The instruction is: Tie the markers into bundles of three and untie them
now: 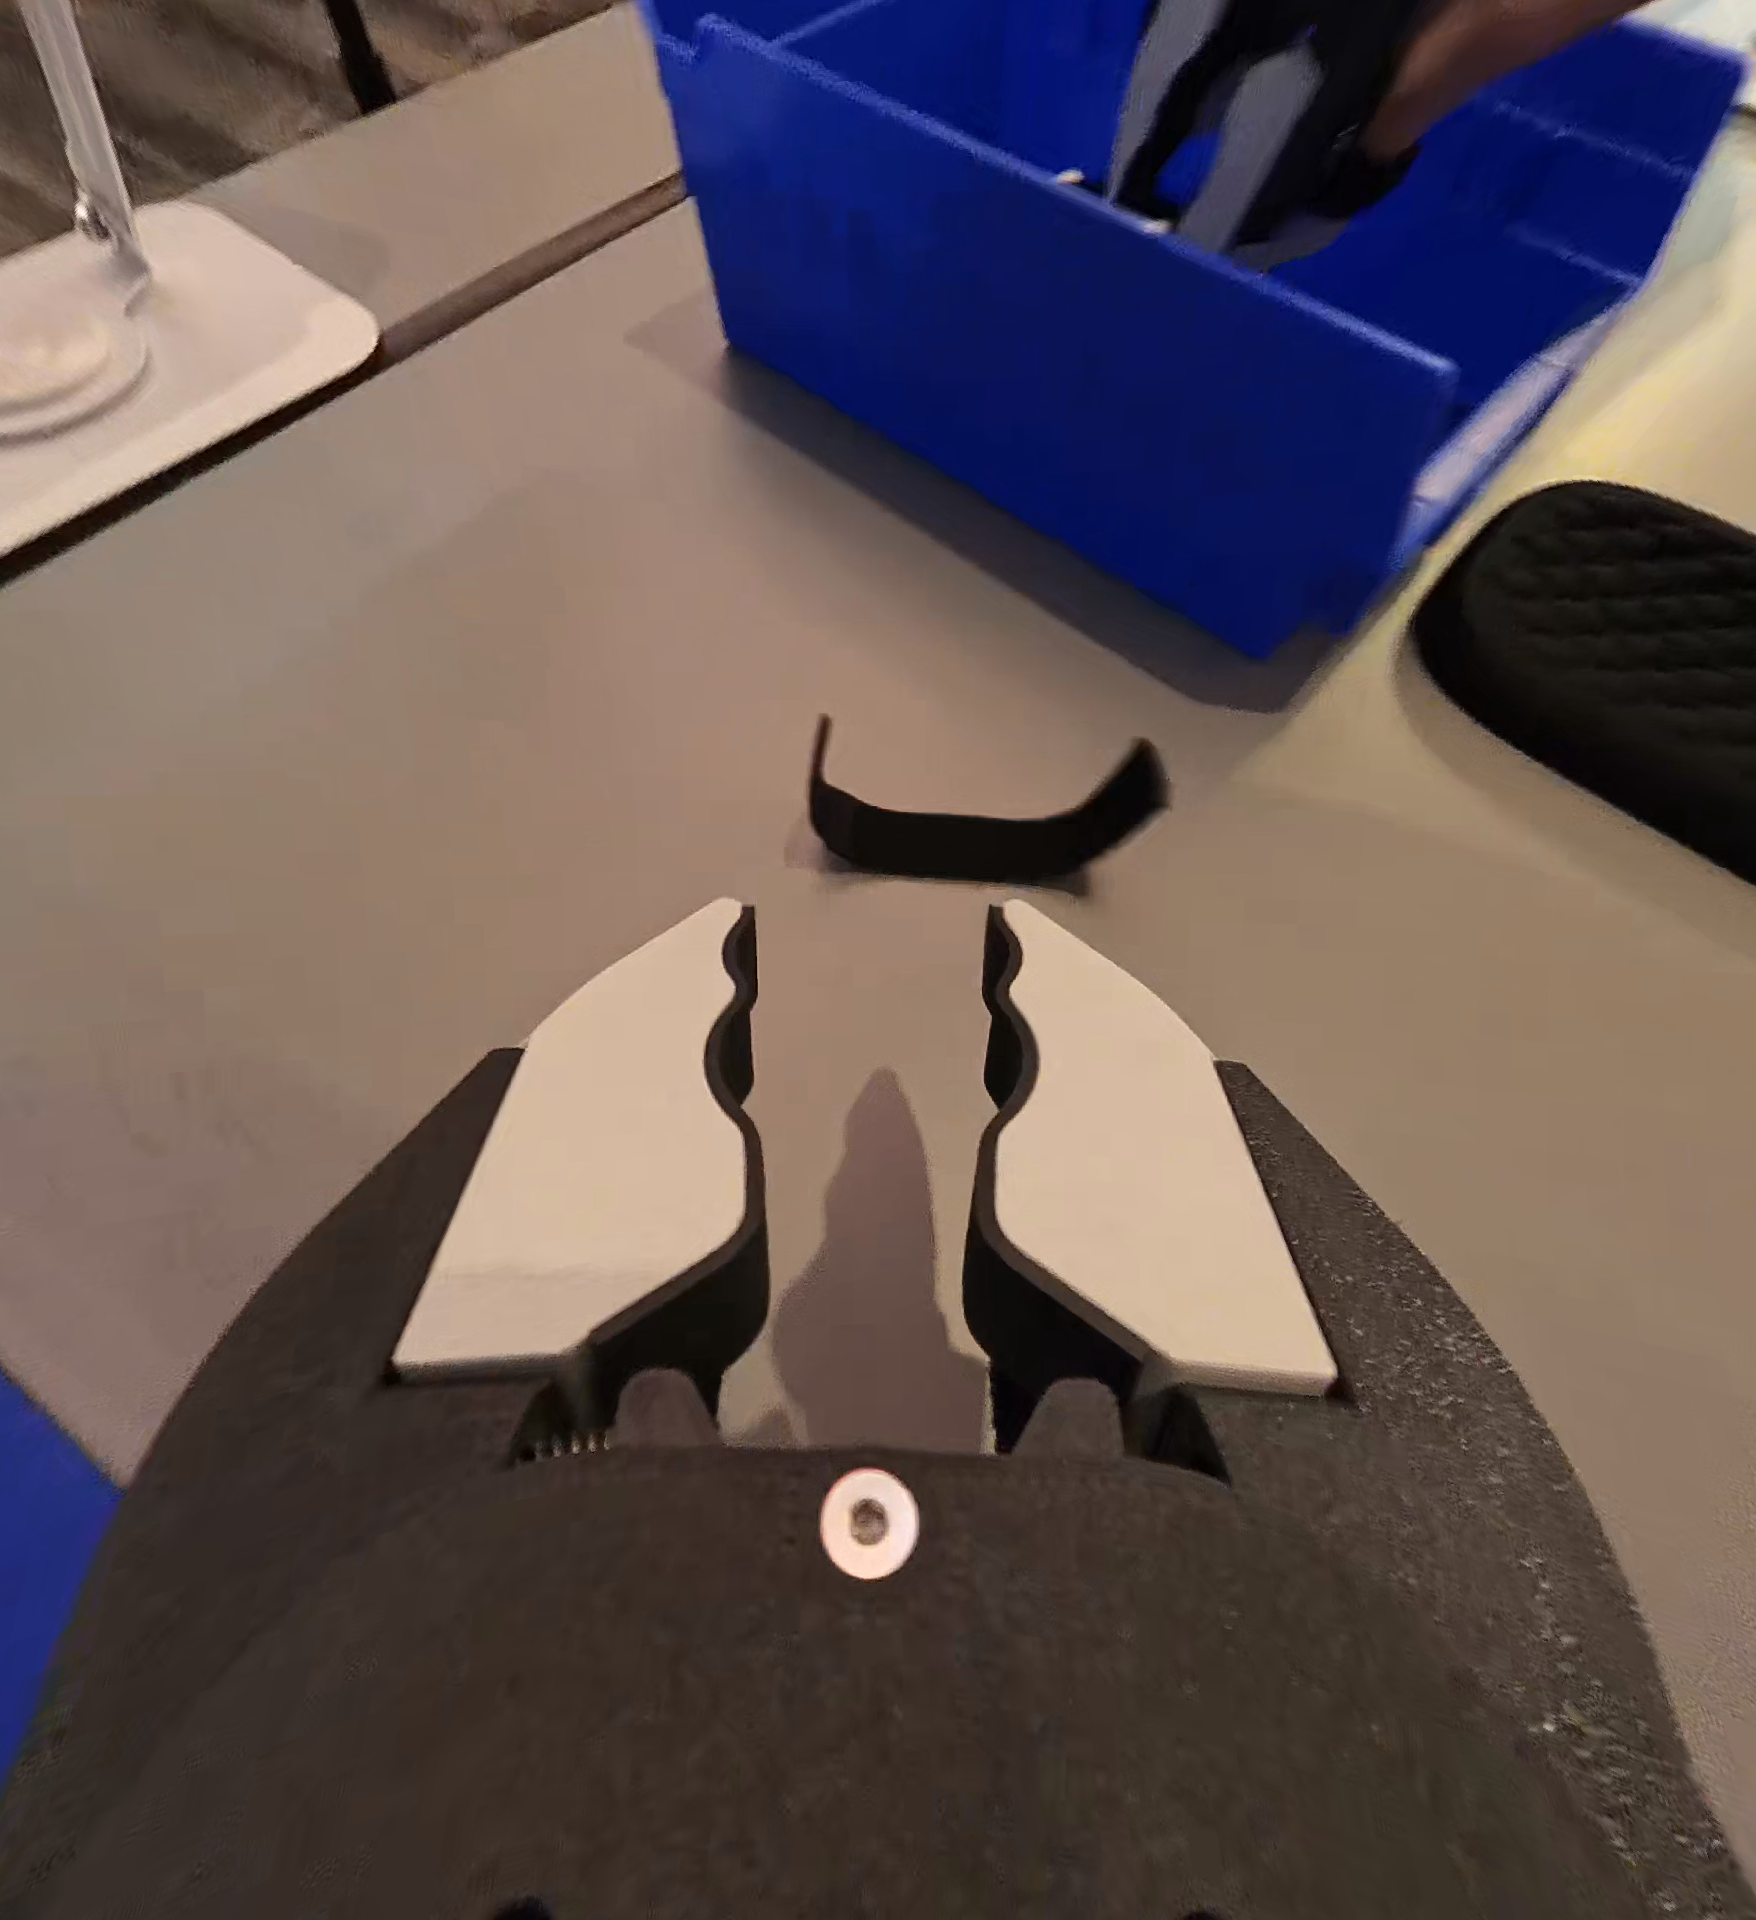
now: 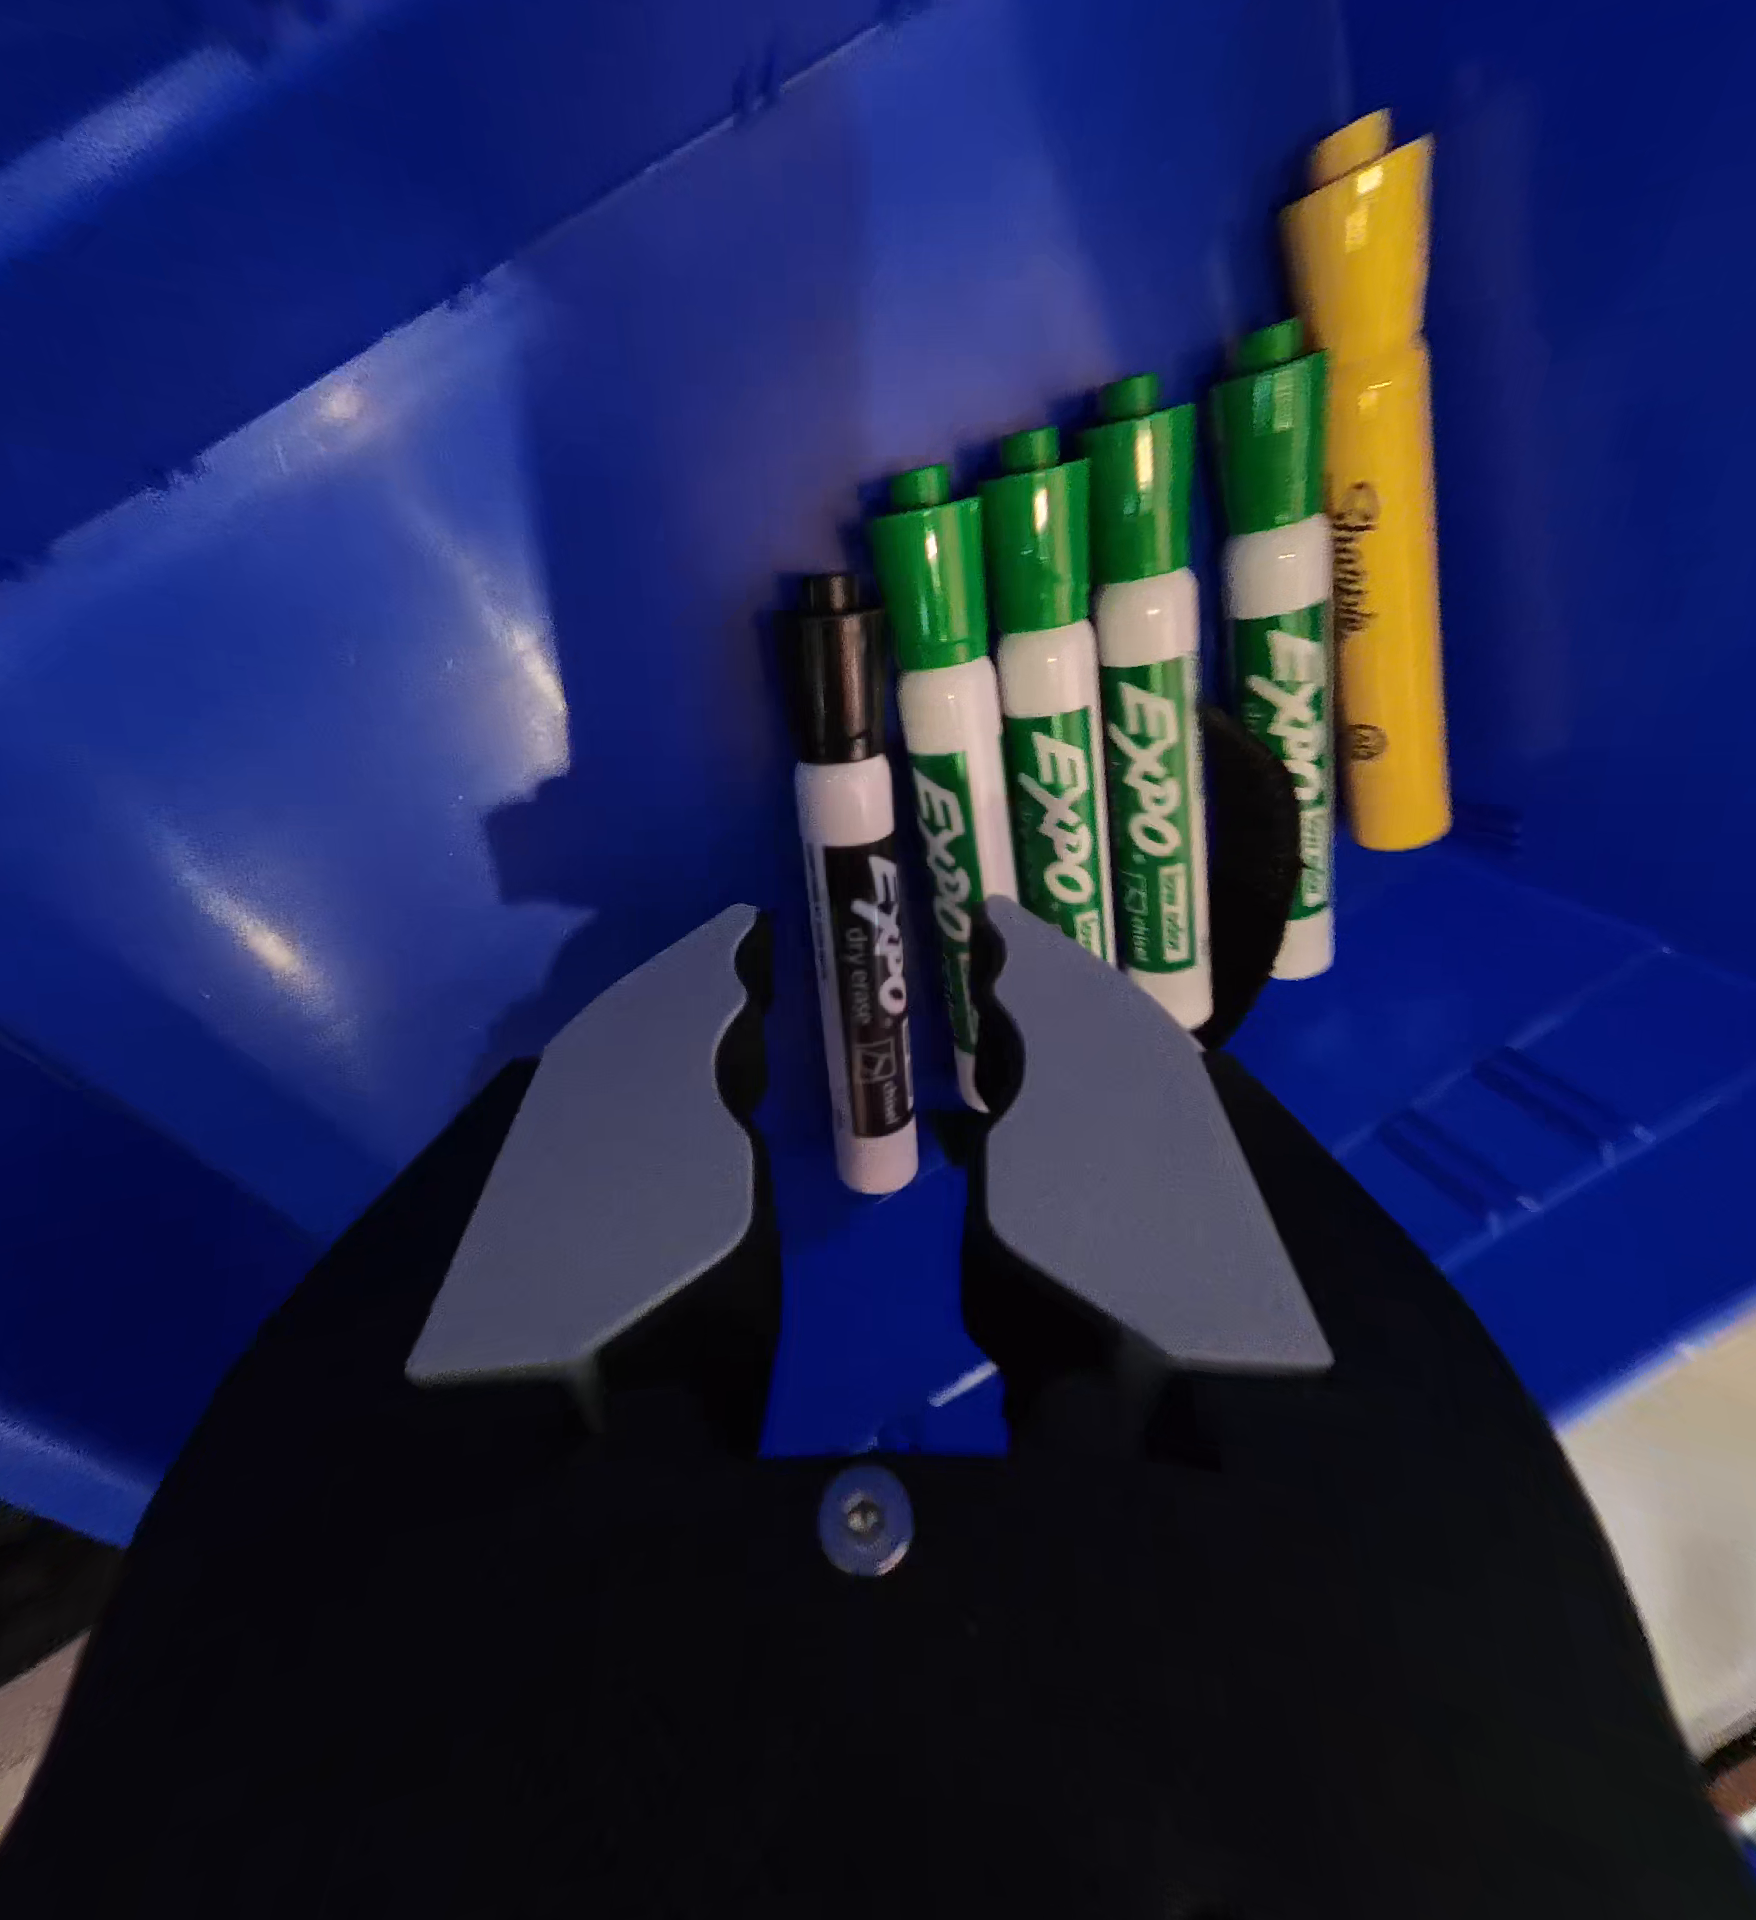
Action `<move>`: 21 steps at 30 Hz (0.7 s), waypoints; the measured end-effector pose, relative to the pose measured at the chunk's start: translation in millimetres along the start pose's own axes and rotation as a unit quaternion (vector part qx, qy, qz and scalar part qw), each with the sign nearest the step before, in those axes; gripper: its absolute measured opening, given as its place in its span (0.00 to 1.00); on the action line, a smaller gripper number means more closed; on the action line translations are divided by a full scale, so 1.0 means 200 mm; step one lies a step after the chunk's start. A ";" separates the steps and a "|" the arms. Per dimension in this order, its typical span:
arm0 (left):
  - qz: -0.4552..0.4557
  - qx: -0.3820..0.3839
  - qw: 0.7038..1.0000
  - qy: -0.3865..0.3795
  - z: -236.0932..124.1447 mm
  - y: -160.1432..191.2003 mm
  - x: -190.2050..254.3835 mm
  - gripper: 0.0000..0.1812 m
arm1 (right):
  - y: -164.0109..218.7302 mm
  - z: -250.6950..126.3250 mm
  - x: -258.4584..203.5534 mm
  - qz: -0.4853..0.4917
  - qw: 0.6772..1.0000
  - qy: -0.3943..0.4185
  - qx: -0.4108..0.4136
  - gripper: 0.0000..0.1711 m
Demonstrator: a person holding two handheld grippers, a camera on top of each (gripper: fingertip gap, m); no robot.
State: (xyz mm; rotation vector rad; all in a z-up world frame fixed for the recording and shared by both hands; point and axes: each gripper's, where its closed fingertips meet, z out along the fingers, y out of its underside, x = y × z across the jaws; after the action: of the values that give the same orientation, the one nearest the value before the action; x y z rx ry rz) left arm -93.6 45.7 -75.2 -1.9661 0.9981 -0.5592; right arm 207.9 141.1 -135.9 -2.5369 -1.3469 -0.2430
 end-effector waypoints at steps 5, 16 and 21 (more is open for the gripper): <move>-0.060 -0.016 0.997 0.054 0.30 -0.02 -0.08 0.19 | -0.12 -0.31 -0.02 0.035 0.987 0.050 0.147 0.24; -0.023 -0.060 0.995 0.070 0.47 0.00 -0.04 0.01 | 0.00 -0.65 -0.27 0.070 0.959 0.169 0.219 0.23; 0.027 0.004 0.998 0.063 0.30 -0.27 0.04 0.01 | -0.07 -0.79 -0.30 0.082 0.943 0.218 0.238 0.22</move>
State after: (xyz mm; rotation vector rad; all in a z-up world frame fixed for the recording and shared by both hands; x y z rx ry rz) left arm -24.8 86.2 -62.9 -1.9110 1.1216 -0.6629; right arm 159.1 53.1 -0.3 -2.0201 -0.8874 -0.3684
